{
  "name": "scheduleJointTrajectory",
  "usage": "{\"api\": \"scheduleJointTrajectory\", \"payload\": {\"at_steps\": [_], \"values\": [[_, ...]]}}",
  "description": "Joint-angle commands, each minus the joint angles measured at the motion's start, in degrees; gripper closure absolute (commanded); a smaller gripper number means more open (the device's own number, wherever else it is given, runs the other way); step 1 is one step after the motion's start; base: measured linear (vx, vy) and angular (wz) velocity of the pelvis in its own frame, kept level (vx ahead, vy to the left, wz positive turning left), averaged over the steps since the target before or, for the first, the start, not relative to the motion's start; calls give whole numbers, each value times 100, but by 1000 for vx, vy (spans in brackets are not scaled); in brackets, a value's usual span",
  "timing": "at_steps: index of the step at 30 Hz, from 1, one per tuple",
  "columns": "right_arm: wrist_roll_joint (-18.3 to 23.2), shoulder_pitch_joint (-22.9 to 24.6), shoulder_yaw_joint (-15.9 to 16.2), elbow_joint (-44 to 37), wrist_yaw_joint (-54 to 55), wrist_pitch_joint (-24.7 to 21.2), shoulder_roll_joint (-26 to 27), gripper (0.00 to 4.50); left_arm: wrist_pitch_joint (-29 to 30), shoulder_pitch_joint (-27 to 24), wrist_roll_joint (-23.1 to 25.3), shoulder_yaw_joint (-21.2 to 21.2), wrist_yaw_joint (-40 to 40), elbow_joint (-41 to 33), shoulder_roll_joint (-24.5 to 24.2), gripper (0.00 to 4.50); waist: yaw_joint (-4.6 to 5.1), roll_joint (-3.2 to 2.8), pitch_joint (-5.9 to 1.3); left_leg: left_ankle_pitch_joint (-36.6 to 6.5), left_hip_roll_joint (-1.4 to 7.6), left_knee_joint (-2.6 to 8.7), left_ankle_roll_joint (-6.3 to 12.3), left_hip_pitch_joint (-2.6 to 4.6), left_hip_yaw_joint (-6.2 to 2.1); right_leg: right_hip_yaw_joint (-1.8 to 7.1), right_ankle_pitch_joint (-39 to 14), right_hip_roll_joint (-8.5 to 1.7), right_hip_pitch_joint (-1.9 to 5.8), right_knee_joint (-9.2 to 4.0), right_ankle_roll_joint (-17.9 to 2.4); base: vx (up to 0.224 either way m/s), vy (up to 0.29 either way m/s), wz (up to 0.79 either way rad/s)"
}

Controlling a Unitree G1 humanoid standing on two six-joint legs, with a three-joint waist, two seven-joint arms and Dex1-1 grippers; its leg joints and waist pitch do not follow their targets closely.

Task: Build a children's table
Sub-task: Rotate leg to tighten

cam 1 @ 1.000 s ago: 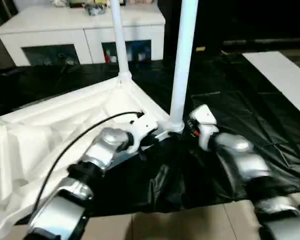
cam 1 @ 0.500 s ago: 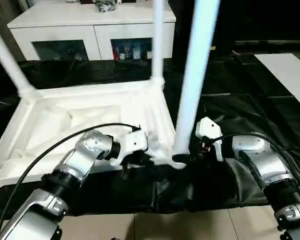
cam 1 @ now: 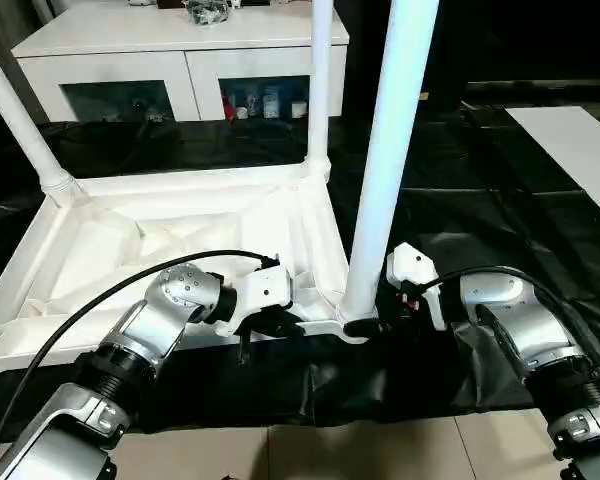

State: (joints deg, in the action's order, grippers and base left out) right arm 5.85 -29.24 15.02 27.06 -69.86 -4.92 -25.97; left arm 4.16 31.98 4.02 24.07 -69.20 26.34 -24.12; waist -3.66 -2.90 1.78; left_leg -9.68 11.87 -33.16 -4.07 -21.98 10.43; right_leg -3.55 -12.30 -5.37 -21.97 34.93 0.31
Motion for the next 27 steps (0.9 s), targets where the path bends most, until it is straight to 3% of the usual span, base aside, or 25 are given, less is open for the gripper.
{"api": "scheduleJointTrajectory", "payload": {"at_steps": [1,8,11,13,15,16,18,20,24,25,26,27], "values": [[-62,-91,40,7,-28,-46,18,181,40,-117,230,293,-170,77,-88,450,7,51,-312,-1127,133,350,401,101,-15,187,-180,-229,231,-356,-1530,0,0,0],[-171,-63,136,67,-10,72,6,197,117,-166,257,325,-230,34,-162,450,15,49,-312,-1137,131,348,381,100,-18,188,-226,-232,233,-355,-1531,0,0,0],[-299,5,125,159,353,141,119,199,183,-128,395,304,71,167,-99,450,23,47,-306,-1142,128,351,380,101,-18,186,-217,-228,229,-355,-1533,0,0,0],[-394,-1,30,313,886,63,299,201,273,-15,435,190,461,380,76,450,39,59,-285,-1324,124,368,318,111,-17,191,-481,-231,214,-387,-1499,0,0,0],[-405,-13,-88,421,1319,-110,466,201,358,107,447,71,841,584,250,450,54,77,-241,-1653,112,404,184,134,-20,197,-1138,-243,198,-453,-1378,0,0,0],[-410,-19,-178,490,1630,-239,589,201,420,200,464,-11,1128,735,375,450,79,79,-209,-2036,101,434,25,170,-40,203,-1966,-255,175,-526,-1153,-54,-2,-2],[-436,-24,-363,597,2319,-518,858,202,573,418,514,-169,1774,1083,640,450,99,71,-169,-2291,91,454,-115,213,-59,207,-2539,-250,117,-587,-954,-57,0,-2],[-442,-17,-572,659,3070,-827,1156,202,783,649,505,-357,2437,1457,933,450,103,65,-186,-2470,82,464,-182,226,-106,191,-2863,-275,117,-618,-780,-57,12,-5],[-388,-4,-996,769,4338,-1207,1639,203,942,954,480,-511,3113,1949,1275,450,169,63,-200,-2533,66,504,-219,197,-135,194,-2686,-253,110,-644,-703,0,0,0],[-254,21,-1330,817,5088,-1319,1967,203,898,1127,514,-567,3434,2238,1434,450,181,67,-208,-2503,65,508,-199,180,-137,191,-2593,-254,126,-639,-709,0,0,0],[-210,35,-1439,821,5330,-1359,2082,203,872,1183,523,-583,3528,2335,1485,450,192,19,-219,-2482,63,514,-207,198,-132,206,-2433,-251,97,-648,-741,0,0,0],[-195,62,-1472,812,5457,-1381,2177,203,829,1226,534,-579,3565,2402,1527,450,193,14,-231,-2445,60,516,-207,195,-138,207,-2230,-248,109,-642,-782,0,0,0]]}}
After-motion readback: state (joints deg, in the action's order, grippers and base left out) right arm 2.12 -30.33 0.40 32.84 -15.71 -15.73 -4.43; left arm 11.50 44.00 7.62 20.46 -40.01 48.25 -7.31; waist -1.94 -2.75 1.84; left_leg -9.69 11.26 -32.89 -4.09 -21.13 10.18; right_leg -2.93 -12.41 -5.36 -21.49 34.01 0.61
